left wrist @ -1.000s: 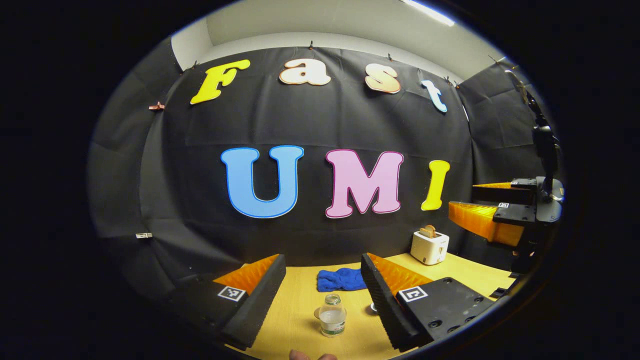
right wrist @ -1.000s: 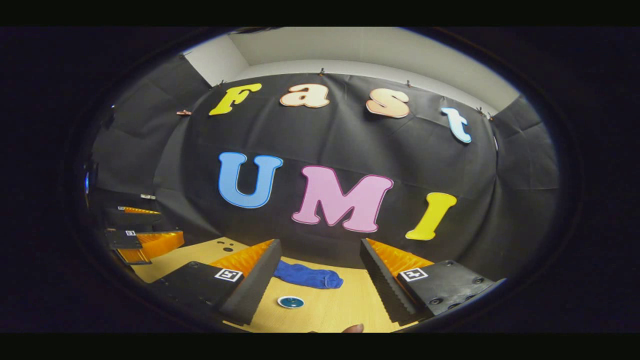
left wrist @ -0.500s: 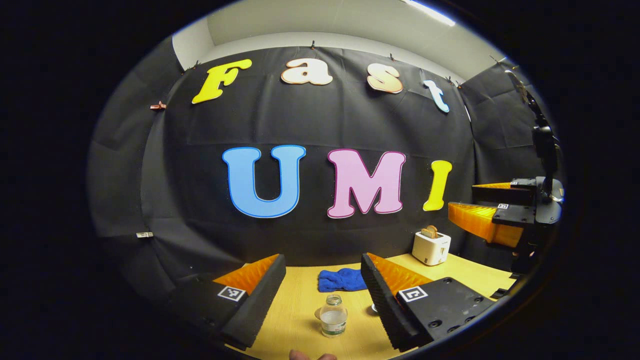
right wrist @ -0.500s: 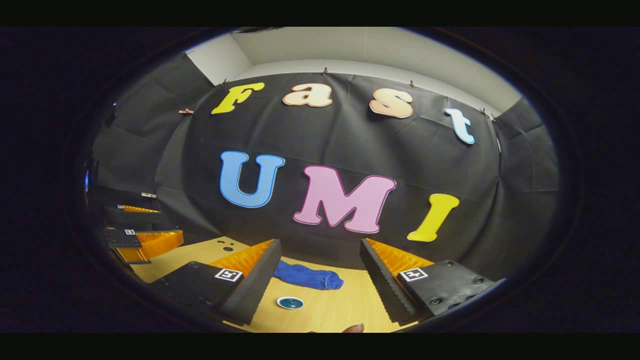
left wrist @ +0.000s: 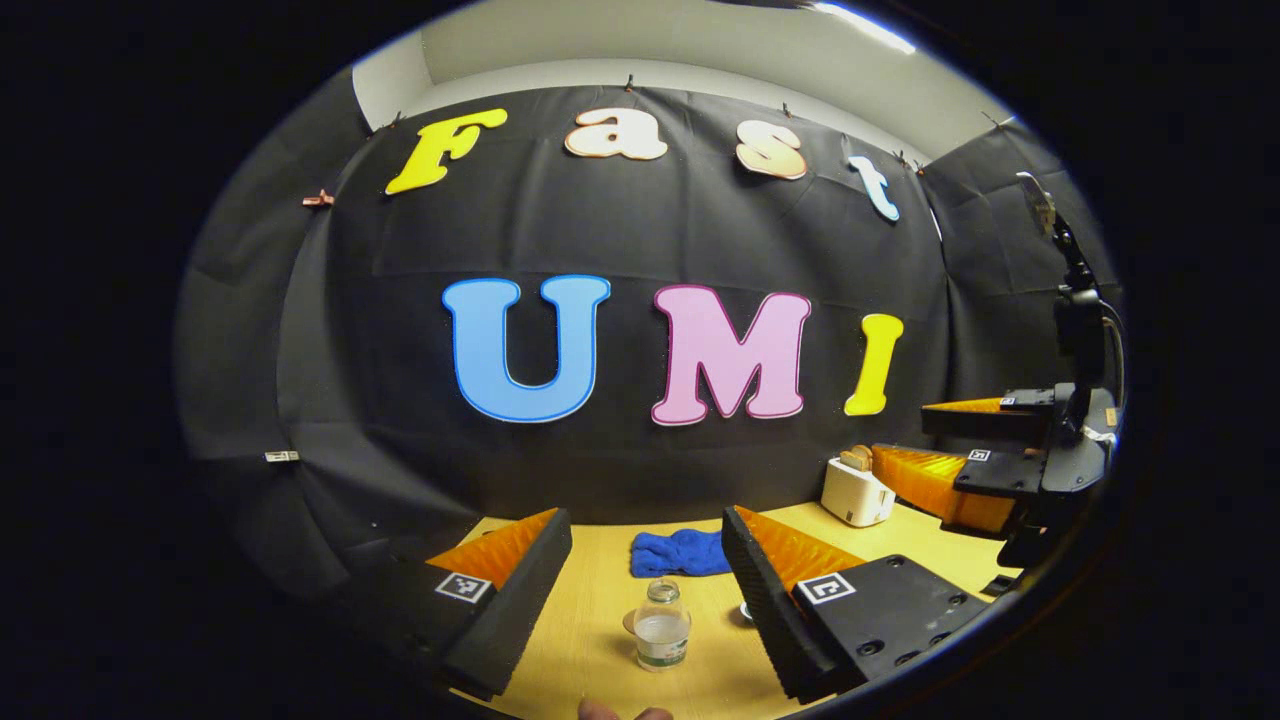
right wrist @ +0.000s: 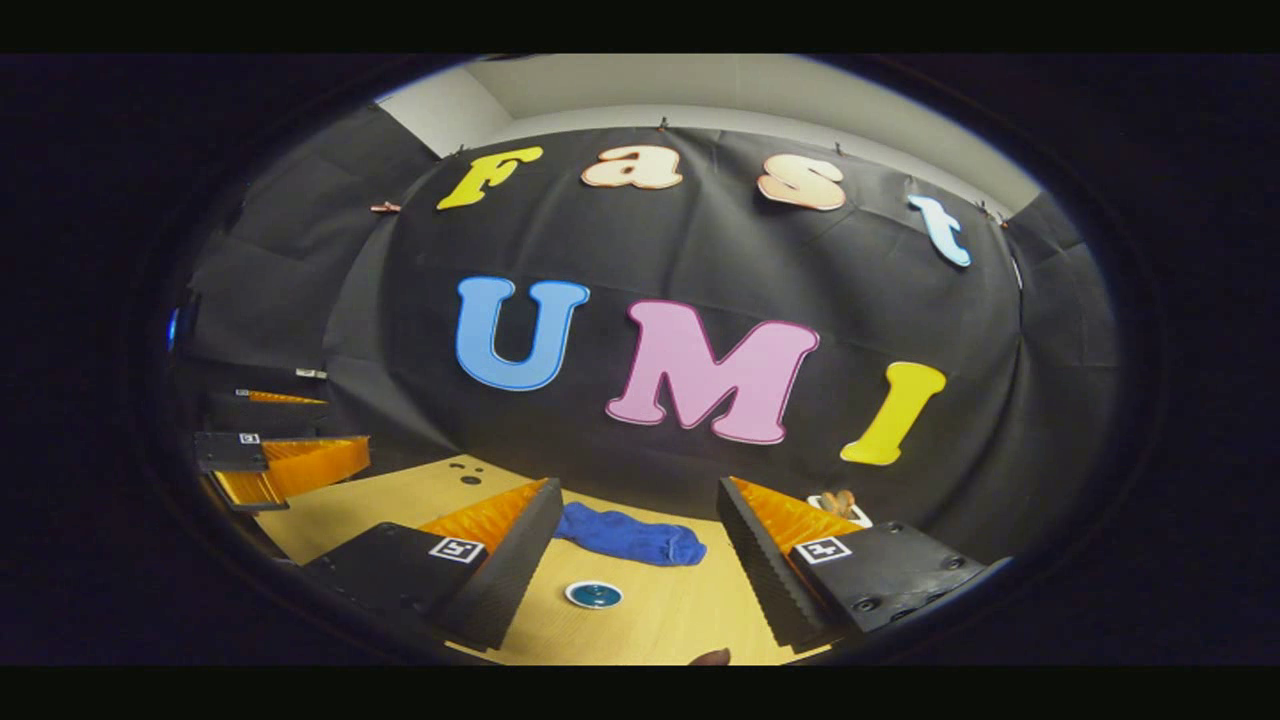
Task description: Open the teacup lid with one hand, grasp the water bottle and pour water into the teacup with the other hand; after pouring, place the water bottle on the coaster and then close the teacup lid.
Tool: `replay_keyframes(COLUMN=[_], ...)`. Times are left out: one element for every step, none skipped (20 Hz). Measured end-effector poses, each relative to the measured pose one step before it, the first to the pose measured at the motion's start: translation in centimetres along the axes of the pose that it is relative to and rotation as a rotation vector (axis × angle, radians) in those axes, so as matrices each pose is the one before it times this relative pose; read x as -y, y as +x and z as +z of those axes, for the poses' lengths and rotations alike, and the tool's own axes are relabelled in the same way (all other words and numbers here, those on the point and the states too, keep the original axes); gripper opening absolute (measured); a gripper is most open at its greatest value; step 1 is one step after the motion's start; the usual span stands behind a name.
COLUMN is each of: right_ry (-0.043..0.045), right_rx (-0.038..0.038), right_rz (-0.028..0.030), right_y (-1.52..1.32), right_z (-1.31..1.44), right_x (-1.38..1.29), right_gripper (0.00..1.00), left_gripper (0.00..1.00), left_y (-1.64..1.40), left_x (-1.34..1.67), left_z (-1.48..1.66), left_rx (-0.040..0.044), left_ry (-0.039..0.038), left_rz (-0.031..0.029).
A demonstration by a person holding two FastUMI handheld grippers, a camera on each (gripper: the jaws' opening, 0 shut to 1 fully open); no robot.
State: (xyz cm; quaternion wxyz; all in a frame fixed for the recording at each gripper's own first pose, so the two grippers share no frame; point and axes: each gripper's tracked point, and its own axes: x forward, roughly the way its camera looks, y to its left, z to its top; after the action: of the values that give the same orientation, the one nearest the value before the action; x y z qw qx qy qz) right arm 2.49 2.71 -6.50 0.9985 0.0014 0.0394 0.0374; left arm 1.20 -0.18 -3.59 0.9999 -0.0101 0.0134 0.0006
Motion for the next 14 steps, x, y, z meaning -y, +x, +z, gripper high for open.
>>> replay_keyframes(right_ry=[0.002,0.0003,-0.00211,-0.00137,-0.00185,0.00259,0.00908,0.01107,0.00681,0.00228,-0.00011,-0.00589,-0.00515,-0.00511], right_rx=[-0.00785,-0.00618,-0.00567,-0.00304,-0.00379,-0.00504,-0.0005,0.00162,-0.00157,-0.00686,-0.00954,-0.00798,-0.00749,-0.00621], right_rz=[0.00183,0.00277,0.00046,0.00081,-0.00108,0.00064,0.001,0.00187,-0.00087,-0.00111,-0.00022,0.00027,0.00108,0.00354], right_y=[0.319,0.449,0.336,0.253,0.387,0.407,0.306,0.487,0.477,0.599,0.717,0.76,0.63,0.744], right_z=[-1.101,-1.255,-1.197,-1.144,-1.184,-1.199,-1.111,-1.005,-1.183,-1.273,-1.401,-1.292,-1.228,-1.363], right_x=[-0.297,-0.271,-0.265,-0.164,-0.236,-0.242,-0.331,-0.308,-0.156,-0.106,-0.116,-0.128,-0.022,-0.012], right_gripper=[0.96,0.96,0.96,0.96,0.96,0.96,0.96,0.96,0.96,0.96,0.96,0.96,0.96,0.96], left_gripper=[0.95,0.95,0.95,0.95,0.95,0.95,0.95,0.95,0.95,0.95,0.95,0.95,0.95,0.95], left_y=[0.367,0.424,0.429,0.412,0.534,0.494,0.579,0.564,0.586,0.557,0.409,0.364,0.487,0.346], left_x=[-0.089,-0.043,-0.029,0.009,0.078,0.117,0.12,0.158,0.155,0.069,0.133,0.184,0.155,0.083], left_z=[-1.05,-1.048,-1.23,-1.169,-1.452,-1.16,-1.373,-1.268,-1.384,-1.26,-1.29,-1.151,-1.281,-1.04], left_rx=[-0.01011,-0.00699,-0.01072,-0.00823,-0.00756,-0.00564,-0.00462,-0.00301,-0.00376,-0.00314,-0.00034,-0.00096,-0.00483,-0.00586], left_ry=[0.00452,0.00435,0.00328,0.001,-0.00241,-0.00477,-0.0051,-0.0043,-0.00122,0.00144,0.00133,0.00433,0.00286,-0.00006], left_rz=[-0.00056,-0.00012,-0.00024,0.0006,-0.00154,-0.00384,-0.00355,-0.00536,-0.00385,-0.00324,-0.00907,-0.00797,-0.00707,-0.00515])
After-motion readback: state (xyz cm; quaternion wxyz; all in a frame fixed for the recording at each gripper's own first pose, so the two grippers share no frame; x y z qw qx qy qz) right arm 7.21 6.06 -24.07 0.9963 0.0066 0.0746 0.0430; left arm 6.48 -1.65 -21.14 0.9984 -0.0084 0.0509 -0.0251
